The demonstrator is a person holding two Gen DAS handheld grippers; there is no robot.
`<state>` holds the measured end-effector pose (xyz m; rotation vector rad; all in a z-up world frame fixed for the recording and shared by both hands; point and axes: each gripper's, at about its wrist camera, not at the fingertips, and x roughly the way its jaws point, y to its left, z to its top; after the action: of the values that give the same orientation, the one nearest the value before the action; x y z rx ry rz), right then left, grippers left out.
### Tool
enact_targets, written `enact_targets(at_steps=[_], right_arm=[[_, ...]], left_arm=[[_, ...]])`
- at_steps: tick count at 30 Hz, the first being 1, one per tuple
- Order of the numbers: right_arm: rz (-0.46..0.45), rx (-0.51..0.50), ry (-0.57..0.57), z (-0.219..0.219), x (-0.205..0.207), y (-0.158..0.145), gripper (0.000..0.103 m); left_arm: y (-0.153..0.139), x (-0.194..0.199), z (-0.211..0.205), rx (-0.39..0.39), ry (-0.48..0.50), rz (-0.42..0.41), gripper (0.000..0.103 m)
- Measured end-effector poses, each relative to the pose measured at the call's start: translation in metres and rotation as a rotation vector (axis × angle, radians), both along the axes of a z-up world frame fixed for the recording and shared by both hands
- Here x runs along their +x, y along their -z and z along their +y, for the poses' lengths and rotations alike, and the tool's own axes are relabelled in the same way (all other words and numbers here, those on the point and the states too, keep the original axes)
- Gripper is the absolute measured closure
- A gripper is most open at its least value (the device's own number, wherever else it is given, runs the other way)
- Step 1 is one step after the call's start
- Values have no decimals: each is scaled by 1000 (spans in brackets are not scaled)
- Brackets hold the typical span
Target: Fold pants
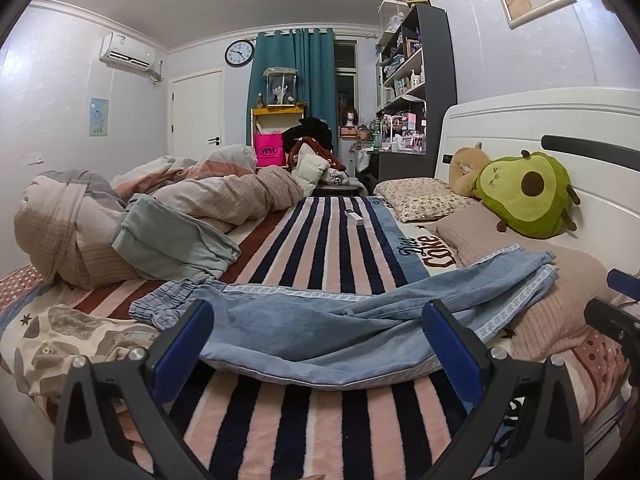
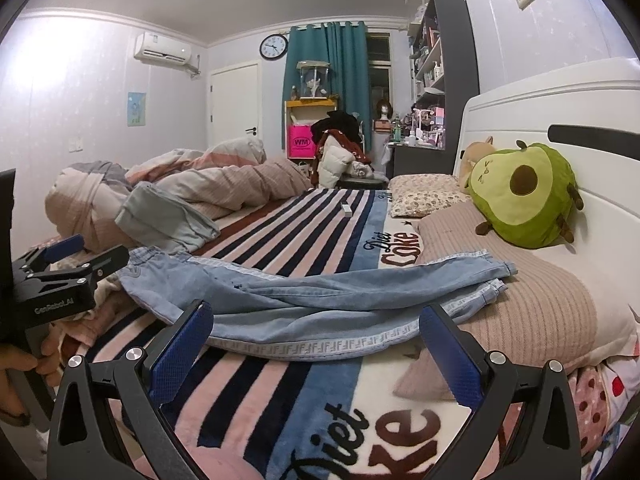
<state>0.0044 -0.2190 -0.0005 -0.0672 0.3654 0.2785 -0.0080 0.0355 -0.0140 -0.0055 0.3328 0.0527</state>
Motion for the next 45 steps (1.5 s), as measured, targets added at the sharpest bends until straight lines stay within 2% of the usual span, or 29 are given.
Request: enact_targets(at_steps=[11,27,45], right_arm=[[-1,34,-8,1,5,-4,1],[-7,17,-31,4,20,-8,1],[22,14,11,-4,30,3,0]], left_arm=[[-3,-1,4,13,-2,4,1],[-3,3,14,17,-36,15,1],[-1,13,11,18,-25,31,1]])
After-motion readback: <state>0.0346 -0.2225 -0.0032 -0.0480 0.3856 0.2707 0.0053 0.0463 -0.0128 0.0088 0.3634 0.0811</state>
